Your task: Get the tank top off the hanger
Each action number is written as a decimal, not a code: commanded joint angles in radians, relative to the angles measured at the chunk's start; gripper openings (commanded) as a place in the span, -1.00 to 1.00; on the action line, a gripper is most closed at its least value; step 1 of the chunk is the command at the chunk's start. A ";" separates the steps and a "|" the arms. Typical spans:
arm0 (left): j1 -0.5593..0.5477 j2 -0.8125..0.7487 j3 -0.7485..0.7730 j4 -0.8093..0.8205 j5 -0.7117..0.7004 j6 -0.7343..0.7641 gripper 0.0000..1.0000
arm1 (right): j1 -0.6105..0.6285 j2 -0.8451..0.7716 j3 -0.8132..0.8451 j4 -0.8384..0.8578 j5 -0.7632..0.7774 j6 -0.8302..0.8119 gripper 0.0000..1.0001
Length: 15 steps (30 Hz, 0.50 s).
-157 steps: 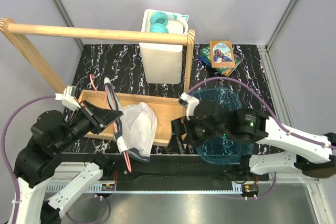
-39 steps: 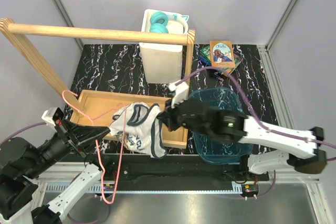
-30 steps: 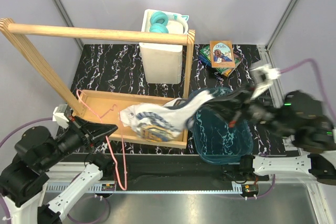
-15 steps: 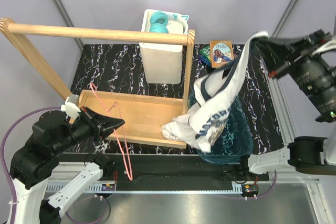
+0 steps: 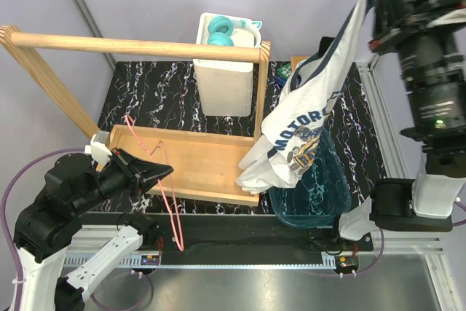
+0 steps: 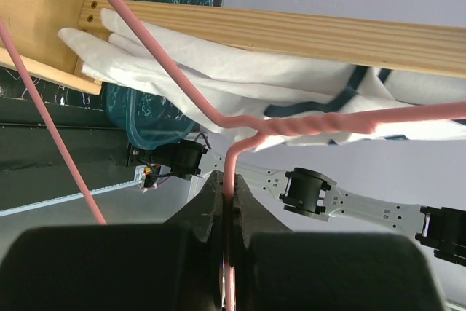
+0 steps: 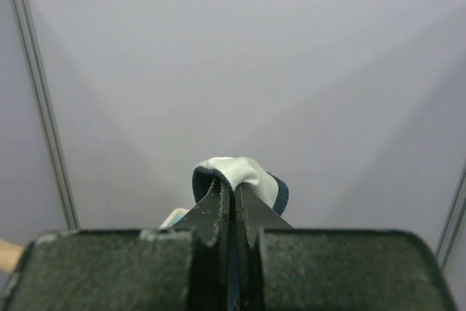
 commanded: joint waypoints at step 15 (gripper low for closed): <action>0.001 0.082 0.022 0.072 0.046 0.051 -1.00 | 0.006 -0.319 -0.482 0.326 -0.073 -0.111 -1.00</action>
